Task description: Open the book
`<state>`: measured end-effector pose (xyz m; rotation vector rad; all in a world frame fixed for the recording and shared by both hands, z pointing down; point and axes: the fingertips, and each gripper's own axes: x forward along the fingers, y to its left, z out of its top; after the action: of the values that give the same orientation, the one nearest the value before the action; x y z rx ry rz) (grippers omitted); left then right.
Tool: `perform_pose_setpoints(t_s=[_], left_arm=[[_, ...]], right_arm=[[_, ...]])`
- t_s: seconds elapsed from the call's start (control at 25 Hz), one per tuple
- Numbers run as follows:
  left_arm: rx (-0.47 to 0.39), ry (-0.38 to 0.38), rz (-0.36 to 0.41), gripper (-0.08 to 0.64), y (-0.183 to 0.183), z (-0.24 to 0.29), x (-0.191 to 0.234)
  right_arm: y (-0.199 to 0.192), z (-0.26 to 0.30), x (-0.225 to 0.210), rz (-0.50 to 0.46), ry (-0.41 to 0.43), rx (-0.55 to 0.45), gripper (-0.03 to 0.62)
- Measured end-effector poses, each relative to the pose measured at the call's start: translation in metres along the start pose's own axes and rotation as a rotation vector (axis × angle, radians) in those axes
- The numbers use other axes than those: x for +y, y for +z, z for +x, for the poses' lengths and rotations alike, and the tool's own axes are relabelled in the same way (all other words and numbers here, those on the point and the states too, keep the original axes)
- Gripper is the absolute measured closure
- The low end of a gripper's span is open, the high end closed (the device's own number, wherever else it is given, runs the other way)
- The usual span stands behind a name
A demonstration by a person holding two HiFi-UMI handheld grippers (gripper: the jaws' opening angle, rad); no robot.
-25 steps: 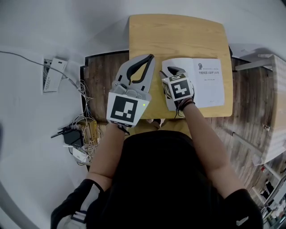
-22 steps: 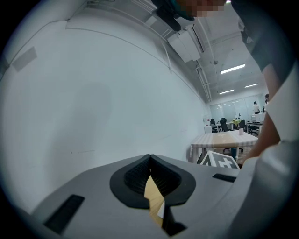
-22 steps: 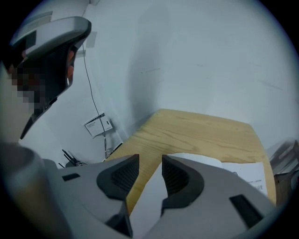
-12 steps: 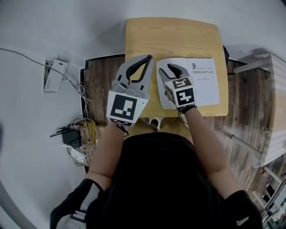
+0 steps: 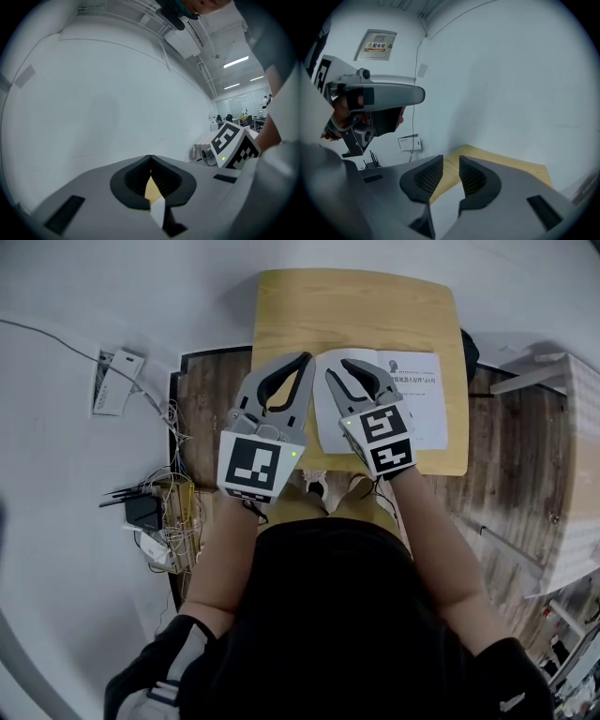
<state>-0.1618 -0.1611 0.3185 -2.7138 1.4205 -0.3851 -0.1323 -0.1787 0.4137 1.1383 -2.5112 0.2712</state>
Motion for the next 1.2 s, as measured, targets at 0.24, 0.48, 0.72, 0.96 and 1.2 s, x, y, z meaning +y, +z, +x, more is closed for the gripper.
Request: perform_pose_setpoints(t_s=[0.24, 0.48, 0.72, 0.96, 1.2], left_arm=[[-0.008, 0.042, 0.014, 0.554, 0.013, -0.011, -0.029], [-0.024, 0.089, 0.026, 0.553, 0.029, -0.021, -0.057], [-0.063, 0.139, 0.034, 0.553, 0.047, -0.033, -0.085], [-0.089, 0.154, 0.049, 0.552, 0.058, -0.038, -0.105], [-0.107, 0.140, 0.075, 0.553, 0.075, -0.036, -0.118]], right_arm=[[0.008, -0.037, 0.005, -0.037, 0.042, -0.063, 0.476], [0.024, -0.080, 0.006, -0.056, 0.070, -0.151, 0.476], [0.038, -0.124, 0.008, -0.123, 0.098, -0.224, 0.476], [0.049, -0.157, 0.004, -0.158, 0.085, -0.297, 0.476], [0.074, -0.191, 0.000, -0.178, 0.081, -0.381, 0.476]])
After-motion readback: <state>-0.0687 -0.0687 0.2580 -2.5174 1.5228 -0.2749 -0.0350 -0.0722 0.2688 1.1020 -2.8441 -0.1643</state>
